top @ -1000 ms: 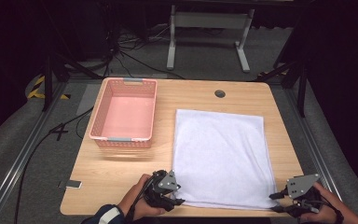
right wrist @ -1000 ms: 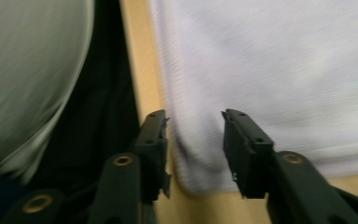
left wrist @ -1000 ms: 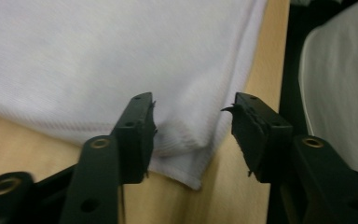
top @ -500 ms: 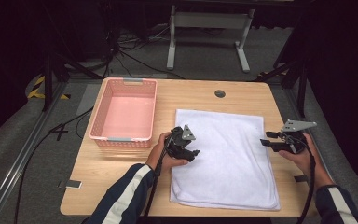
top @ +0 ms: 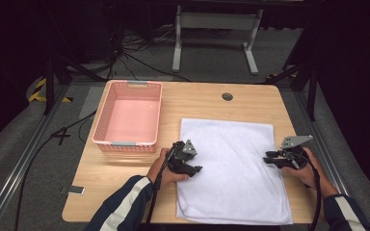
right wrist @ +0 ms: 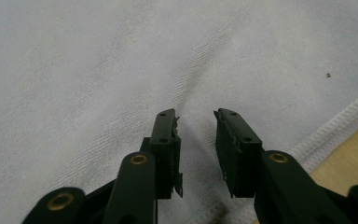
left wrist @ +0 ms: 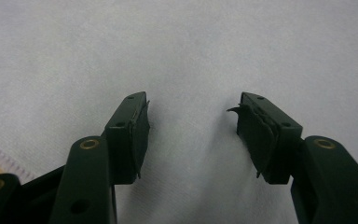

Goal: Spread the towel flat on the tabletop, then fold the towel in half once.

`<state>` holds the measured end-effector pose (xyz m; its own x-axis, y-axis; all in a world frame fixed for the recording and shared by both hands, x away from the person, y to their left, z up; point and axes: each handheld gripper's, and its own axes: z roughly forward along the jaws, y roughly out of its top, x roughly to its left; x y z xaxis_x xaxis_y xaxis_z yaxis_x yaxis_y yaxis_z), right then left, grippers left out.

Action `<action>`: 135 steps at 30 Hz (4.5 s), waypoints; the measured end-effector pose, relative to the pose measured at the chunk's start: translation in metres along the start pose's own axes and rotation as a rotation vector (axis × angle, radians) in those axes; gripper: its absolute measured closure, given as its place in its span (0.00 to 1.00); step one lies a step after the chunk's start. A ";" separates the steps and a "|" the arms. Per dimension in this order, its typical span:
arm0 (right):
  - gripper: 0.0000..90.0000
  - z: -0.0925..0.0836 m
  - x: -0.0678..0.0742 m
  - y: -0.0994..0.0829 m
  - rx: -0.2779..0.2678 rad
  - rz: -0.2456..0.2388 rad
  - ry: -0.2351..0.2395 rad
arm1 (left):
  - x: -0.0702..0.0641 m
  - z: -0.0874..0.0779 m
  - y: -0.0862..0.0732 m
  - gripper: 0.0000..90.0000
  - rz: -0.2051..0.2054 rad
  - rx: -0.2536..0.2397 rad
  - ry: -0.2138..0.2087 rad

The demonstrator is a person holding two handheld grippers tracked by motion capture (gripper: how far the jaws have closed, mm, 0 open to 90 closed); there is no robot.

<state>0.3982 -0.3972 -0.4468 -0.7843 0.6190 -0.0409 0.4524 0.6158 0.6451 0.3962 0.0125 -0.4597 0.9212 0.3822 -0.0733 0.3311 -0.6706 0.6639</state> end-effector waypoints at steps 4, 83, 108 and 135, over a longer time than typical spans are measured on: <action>0.59 -0.007 0.002 -0.001 0.009 -0.002 -0.048 | 0.000 -0.002 0.005 0.39 0.012 -0.011 0.114; 0.91 -0.069 0.016 0.020 -0.308 -0.080 0.124 | -0.013 -0.068 0.017 0.88 0.021 -0.297 0.135; 0.90 -0.045 0.065 -0.038 0.015 -0.187 0.214 | -0.048 -0.036 -0.035 0.87 0.172 0.028 0.106; 0.91 -0.038 0.007 -0.010 -0.138 -0.075 -0.026 | 0.010 -0.035 0.012 0.87 0.032 -0.196 0.202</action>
<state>0.3725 -0.4175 -0.4248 -0.8016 0.5875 -0.1110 0.3293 0.5887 0.7382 0.4025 0.0303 -0.4266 0.8644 0.4953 0.0869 0.2384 -0.5558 0.7964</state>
